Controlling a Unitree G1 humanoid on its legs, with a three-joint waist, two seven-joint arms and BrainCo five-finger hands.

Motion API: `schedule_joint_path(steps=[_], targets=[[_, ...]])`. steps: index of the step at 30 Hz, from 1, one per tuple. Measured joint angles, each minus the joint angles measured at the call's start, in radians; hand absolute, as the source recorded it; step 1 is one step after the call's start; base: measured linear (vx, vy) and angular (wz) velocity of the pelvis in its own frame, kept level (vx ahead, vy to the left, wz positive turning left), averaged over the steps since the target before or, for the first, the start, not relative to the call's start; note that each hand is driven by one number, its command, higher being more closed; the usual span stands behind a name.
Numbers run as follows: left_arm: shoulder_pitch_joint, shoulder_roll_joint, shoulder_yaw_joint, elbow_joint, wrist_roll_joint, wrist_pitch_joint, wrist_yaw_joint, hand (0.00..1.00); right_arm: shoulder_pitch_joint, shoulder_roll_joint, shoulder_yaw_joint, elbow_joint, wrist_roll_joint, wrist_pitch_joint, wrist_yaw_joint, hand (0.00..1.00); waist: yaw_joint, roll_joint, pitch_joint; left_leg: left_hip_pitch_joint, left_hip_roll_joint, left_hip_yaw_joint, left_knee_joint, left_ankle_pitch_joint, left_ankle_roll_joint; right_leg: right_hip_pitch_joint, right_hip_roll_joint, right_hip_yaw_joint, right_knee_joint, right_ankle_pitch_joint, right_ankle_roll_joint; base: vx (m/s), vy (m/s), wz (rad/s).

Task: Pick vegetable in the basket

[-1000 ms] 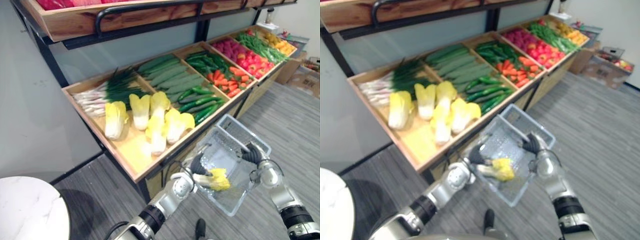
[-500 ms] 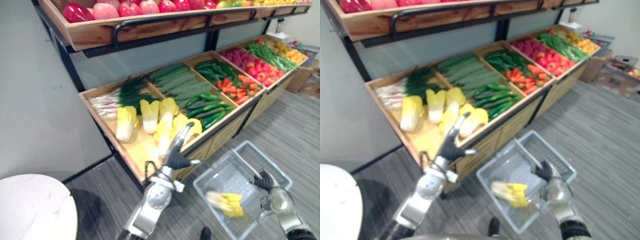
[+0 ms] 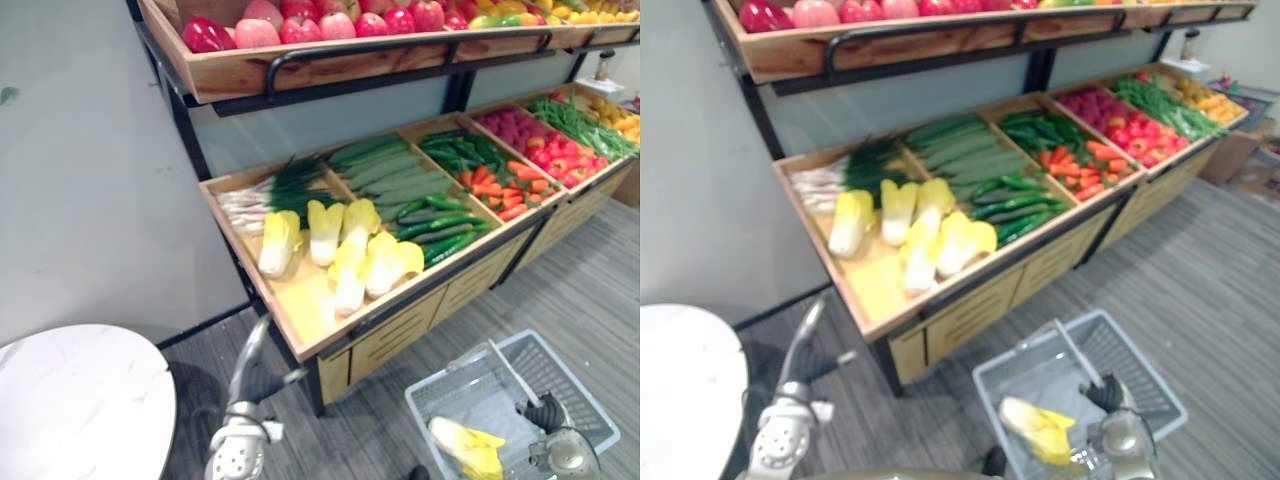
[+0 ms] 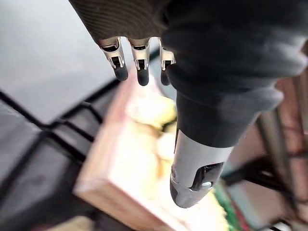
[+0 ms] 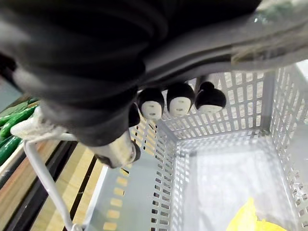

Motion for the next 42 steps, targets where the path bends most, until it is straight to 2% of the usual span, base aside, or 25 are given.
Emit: schedule_joint_path(steps=[1, 6, 9, 15, 16, 17, 20, 25, 26, 27, 28, 29, 31, 32, 33, 34, 35, 36, 37, 38, 39, 40, 41, 42], targets=[[0.0, -0.014, 0.078, 0.072, 0.025, 0.023, 0.021, 0.0, 0.016, 0.004, -0.005, 0.005, 0.003, 0.0, -0.013, 1.0, 0.006, -0.006, -0.004, 0.009, -0.003, -0.015, -0.022, 0.013, 0.0, 0.011, 0.0, -0.018, 0.0, -0.01, -0.001, 0.01, -0.041, 0.34], [-0.013, -0.039, 0.315, 0.253, 0.068, 0.099, 0.069, 0.0, 0.026, 0.034, -0.047, 0.037, 0.003, -0.004, -0.021, 1.0, 0.016, -0.025, -0.021, 0.03, -0.007, -0.034, -0.091, 0.052, -0.006, 0.022, 0.002, -0.053, -0.001, -0.027, -0.013, 0.02, -0.025, 0.19], [-0.015, -0.049, 0.365, 0.362, 0.055, 0.141, 0.07, 0.0, 0.027, 0.041, -0.073, 0.038, 0.003, -0.005, -0.015, 1.0, 0.014, -0.022, -0.02, 0.054, -0.017, -0.045, -0.123, 0.069, -0.01, 0.04, -0.001, -0.063, -0.001, -0.03, -0.01, 0.03, 0.013, 0.1], [-0.062, -0.037, 0.333, 0.626, 0.016, 0.151, 0.026, 0.0, -0.003, 0.038, -0.074, 0.07, -0.001, -0.011, -0.013, 1.0, 0.01, -0.01, -0.011, 0.086, -0.024, -0.035, -0.143, 0.075, -0.008, 0.052, -0.005, -0.059, -0.001, -0.027, -0.001, 0.03, 0.024, -0.02], [-0.068, -0.032, 0.325, 0.657, 0.012, 0.155, 0.008, 0.0, -0.014, 0.037, -0.074, 0.082, -0.001, -0.01, -0.013, 1.0, 0.01, -0.009, -0.01, 0.088, -0.024, -0.021, -0.143, 0.075, -0.008, 0.052, -0.004, -0.05, -0.001, -0.028, 0.0, 0.02, 0.031, -0.24], [-0.078, -0.016, 0.306, 0.715, -0.042, 0.155, -0.04, 0.0, -0.026, 0.037, -0.073, 0.097, -0.004, -0.011, -0.011, 1.0, 0.007, -0.007, -0.008, 0.102, -0.023, -0.015, -0.144, 0.074, -0.009, 0.051, -0.001, -0.041, -0.001, -0.028, 0.0, 0.02, 0.025, -0.22], [-0.079, -0.003, 0.298, 0.737, -0.132, 0.152, -0.106, 0.0, -0.031, 0.036, -0.074, 0.1, -0.005, -0.011, -0.004, 1.0, 0.001, -0.006, 0.0, 0.115, -0.021, 0.005, -0.145, 0.073, -0.011, 0.054, 0.005, -0.027, 0.0, -0.028, 0.001, 0.01, 0.0, -0.19], [-0.093, 0.002, 0.251, 0.752, -0.169, 0.147, -0.114, 0.0, -0.041, 0.035, -0.077, 0.108, -0.005, -0.011, 0.006, 1.0, -0.015, -0.003, 0.022, 0.127, -0.017, 0.011, -0.142, 0.063, -0.016, 0.06, 0.01, -0.016, 0.0, -0.032, 0.002, -0.01, -0.004, -0.07], [-0.099, 0.003, 0.237, 0.752, -0.179, 0.139, -0.114, 0.0, -0.043, 0.034, -0.08, 0.109, -0.004, -0.011, 0.006, 1.0, -0.014, -0.01, 0.035, 0.143, -0.014, 0.014, -0.138, 0.058, -0.018, 0.076, 0.012, -0.015, 0.0, -0.035, 0.002, 0.01, -0.01, -0.03], [-0.101, 0.004, 0.229, 0.751, -0.179, 0.133, -0.114, 0.0, -0.043, 0.034, -0.082, 0.109, -0.004, -0.011, 0.006, 1.0, -0.014, -0.004, 0.048, 0.15, -0.009, 0.02, -0.128, 0.049, -0.021, 0.084, 0.013, -0.015, 0.004, -0.041, 0.001, 0.0, -0.005, -0.11], [-0.107, 0.005, 0.218, 0.751, -0.178, 0.129, -0.114, 0.0, -0.046, 0.031, -0.087, 0.109, -0.003, -0.011, 0.003, 1.0, -0.012, -0.008, 0.068, 0.149, 0.009, 0.032, -0.071, 0.016, -0.021, 0.085, 0.013, -0.006, 0.043, -0.062, 0.005, -0.02, 0.003, -0.15], [-0.117, 0.009, 0.202, 0.751, -0.176, 0.128, -0.114, 0.0, -0.047, 0.019, -0.096, 0.107, 0.002, -0.013, 0.003, 1.0, -0.013, 0.001, 0.088, 0.116, 0.038, 0.029, 0.028, -0.036, -0.02, 0.074, 0.011, -0.001, 0.101, -0.092, 0.007, -0.03, 0.01, -0.17], [-0.117, 0.02, 0.176, 0.751, -0.171, 0.123, -0.116, 0.0, -0.044, 0.014, -0.111, 0.1, 0.004, -0.014, 0.003, 1.0, -0.012, 0.0, 0.094, 0.078, 0.07, 0.029, 0.124, -0.088, -0.019, 0.044, 0.012, 0.009, 0.161, -0.116, 0.008, -0.01, 0.034, -0.17], [-0.12, 0.039, 0.156, 0.751, -0.158, 0.116, -0.117, 0.0, -0.034, 0.02, -0.12, 0.08, 0.004, -0.014, -0.002, 1.0, -0.014, 0.008, 0.098, 0.065, 0.079, 0.033, 0.161, -0.109, -0.017, 0.031, 0.011, 0.02, 0.183, -0.114, 0.006, 0.0, 0.079, -0.32], [-0.126, 0.059, 0.148, 0.751, -0.153, 0.112, -0.117, 0.0, -0.019, 0.029, -0.121, 0.048, 0.004, -0.017, -0.008, 1.0, -0.014, -0.011, 0.107, 0.061, 0.079, 0.054, 0.172, -0.118, -0.015, 0.014, 0.008, 0.042, 0.188, -0.1, 0.024, -0.01, 0.083, -0.37], [-0.13, 0.069, 0.148, 0.751, -0.142, 0.111, -0.115, 0.0, -0.013, 0.036, -0.12, 0.029, 0.004, -0.018, -0.012, 1.0, -0.014, -0.004, 0.106, 0.06, 0.082, 0.066, 0.174, -0.121, -0.013, 0.003, 0.008, 0.052, 0.188, -0.084, 0.043, -0.06, 0.072, -0.63], [-0.133, 0.086, 0.149, 0.751, -0.131, 0.111, -0.109, 0.0, -0.004, 0.043, -0.112, -0.008, 0.004, -0.022, -0.015, 1.0, -0.014, -0.013, 0.109, 0.047, 0.088, 0.103, 0.175, -0.126, -0.005, -0.037, 0.016, 0.07, 0.18, -0.015, 0.067, -0.18, 0.103, -0.97], [-0.14, 0.103, 0.159, 0.75, -0.131, 0.111, -0.106, 0.0, -0.004, 0.042, -0.102, -0.042, 0.004, -0.029, -0.012, 1.0, -0.013, -0.005, 0.112, 0.045, 0.091, 0.162, 0.168, -0.114, 0.014, -0.07, 0.039, 0.079, 0.12, 0.12, 0.095, -0.21, 0.088, -1.16], [-0.138, 0.108, 0.166, 0.749, -0.132, 0.111, -0.103, 0.0, -0.011, 0.043, -0.091, -0.053, 0.003, -0.032, -0.008, 1.0, -0.008, 0.012, 0.121, 0.044, 0.111, 0.204, 0.154, -0.101, 0.033, -0.073, 0.056, 0.077, 0.074, 0.168, 0.082, -0.24, 0.085, -1.17], [-0.14, 0.113, 0.179, 0.749, -0.134, 0.111, -0.101, 0.0, -0.025, 0.046, -0.074, -0.066, 0.001, -0.036, -0.004, 1.0, -0.016, 0.012, 0.136, 0.047, 0.122, 0.254, 0.135, -0.089, 0.05, -0.098, 0.034, -0.036, 0.217, 0.052, -0.008, -0.13, 0.035, -0.87], [-0.142, 0.119, 0.187, 0.749, -0.134, 0.11, -0.097, 0.0, -0.025, 0.042, -0.075, -0.072, 0.001, -0.036, -0.006, 1.0, -0.016, 0.007, 0.136, 0.052, 0.121, 0.275, 0.125, -0.082, 0.049, -0.111, 0.007, -0.104, 0.334, -0.041, -0.058, -0.09, 0.062, -0.97], [-0.146, 0.132, 0.197, 0.747, -0.132, 0.11, -0.088, 0.0, -0.022, 0.03, -0.071, -0.071, 0.001, -0.037, 0.004, 1.0, -0.015, -0.012, 0.138, 0.073, 0.122, 0.314, 0.146, -0.081, 0.05, -0.112, -0.048, -0.209, 0.522, -0.147, -0.077, -0.03, 0.054, -1.14], [-0.159, 0.149, 0.209, 0.749, -0.131, 0.113, -0.086, 0.0, -0.031, 0.032, -0.048, -0.056, 0.0, -0.04, 0.013, 1.0, -0.017, -0.044, 0.145, 0.071, 0.125, 0.35, 0.204, -0.08, 0.056, -0.123, -0.06, -0.286, 0.537, -0.109, -0.137, -0.04, 0.023, -1.19], [-0.157, 0.144, 0.213, 0.751, -0.129, 0.115, -0.088, 0.0, -0.032, 0.039, -0.03, -0.055, -0.002, -0.04, 0.014, 1.0, -0.013, -0.058, 0.14, 0.064, 0.123, 0.363, 0.213, -0.076, 0.069, -0.115, -0.049, -0.317, 0.498, -0.076, -0.183, -0.2, 0.031, -1.39]])
